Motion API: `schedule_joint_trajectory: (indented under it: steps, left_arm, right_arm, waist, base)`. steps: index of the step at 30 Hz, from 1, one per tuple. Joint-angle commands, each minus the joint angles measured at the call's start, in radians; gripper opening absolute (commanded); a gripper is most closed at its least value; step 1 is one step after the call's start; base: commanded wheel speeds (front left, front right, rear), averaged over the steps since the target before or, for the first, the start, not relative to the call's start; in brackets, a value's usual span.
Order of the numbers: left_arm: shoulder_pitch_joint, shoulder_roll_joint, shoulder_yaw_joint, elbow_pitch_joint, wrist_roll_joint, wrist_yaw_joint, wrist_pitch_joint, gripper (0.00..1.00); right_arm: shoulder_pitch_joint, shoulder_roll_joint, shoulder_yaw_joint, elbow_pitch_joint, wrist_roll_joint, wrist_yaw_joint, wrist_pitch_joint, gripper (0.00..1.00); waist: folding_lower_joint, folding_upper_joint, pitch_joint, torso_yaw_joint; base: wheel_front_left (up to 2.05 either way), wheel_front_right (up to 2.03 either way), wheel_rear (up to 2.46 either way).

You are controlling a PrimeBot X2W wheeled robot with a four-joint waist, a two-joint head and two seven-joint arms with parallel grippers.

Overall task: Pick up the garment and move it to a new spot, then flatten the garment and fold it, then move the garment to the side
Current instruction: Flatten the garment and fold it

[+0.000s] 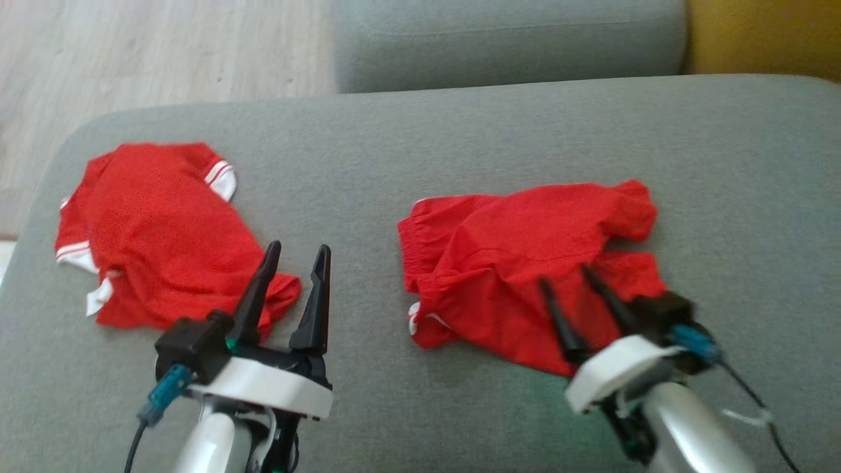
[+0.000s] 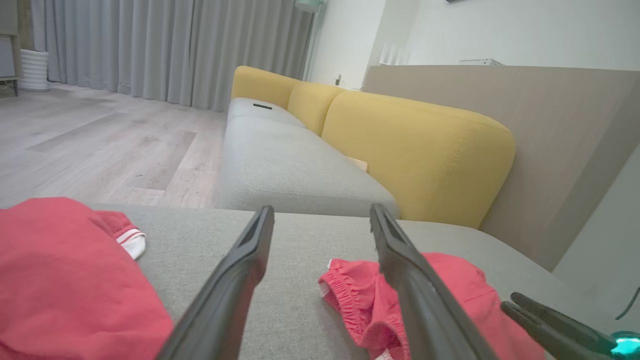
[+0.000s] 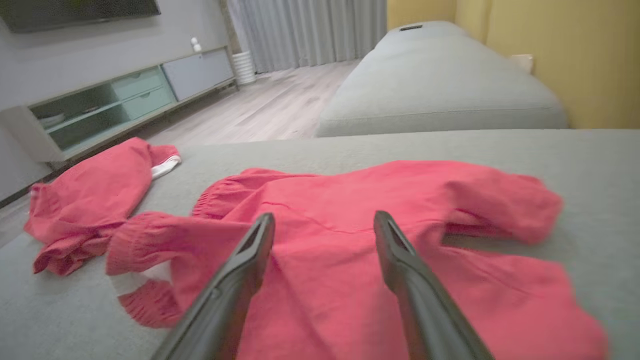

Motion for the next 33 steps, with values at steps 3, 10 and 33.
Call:
schedule_joint_trajectory:
  steps: [3, 10, 33]
  left_arm:
    - [-0.013, 0.001, 0.04, -0.047, -0.008, 0.009, -0.005, 1.0]
    - [-0.013, 0.001, 0.032, -0.056, -0.002, 0.005, -0.005, 1.0]
    - [-0.067, 0.001, -0.014, -0.045, -0.009, -0.003, -0.005, 1.0]
  right_arm:
    - [0.033, -0.007, -0.086, -0.082, -0.016, -0.001, -0.014, 1.0]
    - [0.116, 0.01, -0.268, -0.209, -0.068, -0.001, -0.03, 1.0]
    - [0.013, 0.014, -0.279, -0.15, 0.015, -0.001, 0.121, 1.0]
  waist:
    - [0.0, -0.0001, -0.016, -0.03]
    - [0.0, -0.0001, -0.009, -0.059]
    - [0.0, -0.0001, 0.111, 0.036]
  base:
    - [0.0, 0.0, 0.0]
    - [0.0, 0.0, 0.0]
    - [0.0, 0.0, 0.0]
